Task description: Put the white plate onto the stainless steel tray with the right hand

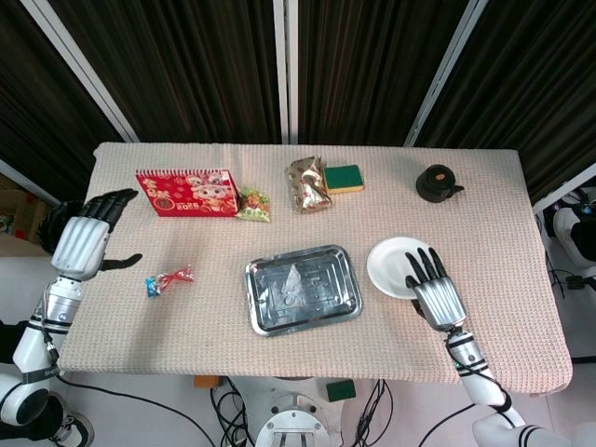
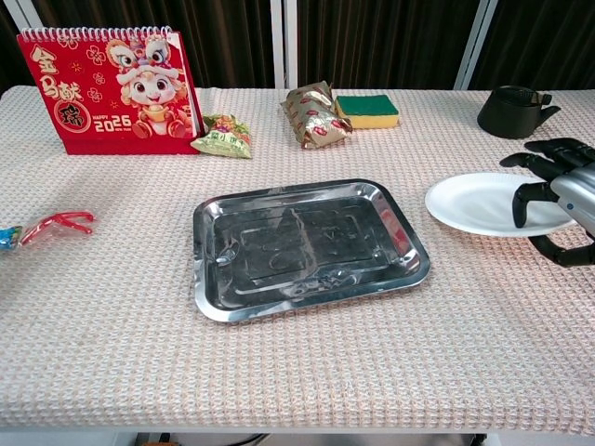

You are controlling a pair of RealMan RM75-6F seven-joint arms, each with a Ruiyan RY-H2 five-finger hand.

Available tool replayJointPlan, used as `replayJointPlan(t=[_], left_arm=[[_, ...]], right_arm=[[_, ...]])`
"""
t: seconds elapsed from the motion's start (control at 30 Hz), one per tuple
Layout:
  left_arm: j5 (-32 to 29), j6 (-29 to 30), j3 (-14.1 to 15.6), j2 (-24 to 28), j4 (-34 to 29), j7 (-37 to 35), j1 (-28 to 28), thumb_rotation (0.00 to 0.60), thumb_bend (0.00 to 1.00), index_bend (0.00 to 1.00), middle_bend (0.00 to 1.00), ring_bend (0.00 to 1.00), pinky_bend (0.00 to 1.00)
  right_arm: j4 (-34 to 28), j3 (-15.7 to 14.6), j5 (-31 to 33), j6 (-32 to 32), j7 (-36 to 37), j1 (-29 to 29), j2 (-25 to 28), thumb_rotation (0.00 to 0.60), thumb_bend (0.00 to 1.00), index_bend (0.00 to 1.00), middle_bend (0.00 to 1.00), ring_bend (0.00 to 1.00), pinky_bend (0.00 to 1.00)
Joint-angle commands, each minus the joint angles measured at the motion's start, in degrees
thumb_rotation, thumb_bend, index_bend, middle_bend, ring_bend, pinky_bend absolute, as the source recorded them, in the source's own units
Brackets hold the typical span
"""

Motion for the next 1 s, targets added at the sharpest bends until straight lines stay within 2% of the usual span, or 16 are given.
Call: replayJointPlan(t=[0.03,0.4,0.67,1.0], left_arm=[[0.0,-0.2,0.0,-0.1,0.1,-0.1,-0.1,0.600,0.04,0.10,0.10,0.10,0.16],[0.0,-0.5,0.1,-0.2,0.0,-0.2,-0.1,0.600,0.04,0.10,0.10,0.10,0.16],[-0.1,-0.6,0.1,-0.3,0.3,-0.6,0.0,0.600,0.04,0.10,0.11,0.10,0.16],[-0.1,0.4,0.2,-0.1,0.9,-1.6,0.9,0.600,0.04,0.10,0.11,0.10,0.16]], right_arm=[[2.2,0.3,-1.4,2.5,1.5,0.0,-1.1,0.600,0.51,0.67,0.11,0.00,0.00],[9.4,0.9,-3.7,9.3,5.2,-0.2,-4.4,0.600,0.53,0.83,0.19,0.00,0.00],[13.4,2.5,-4.8,14.4,7.4,0.8,-6.1,0.600,0.53,0.90,0.22,0.00,0.00],[14.3,3.0,-7.3,17.6,8.2,3.9,-6.3,0.600,0.54,0.93,0.24,0.00,0.00]])
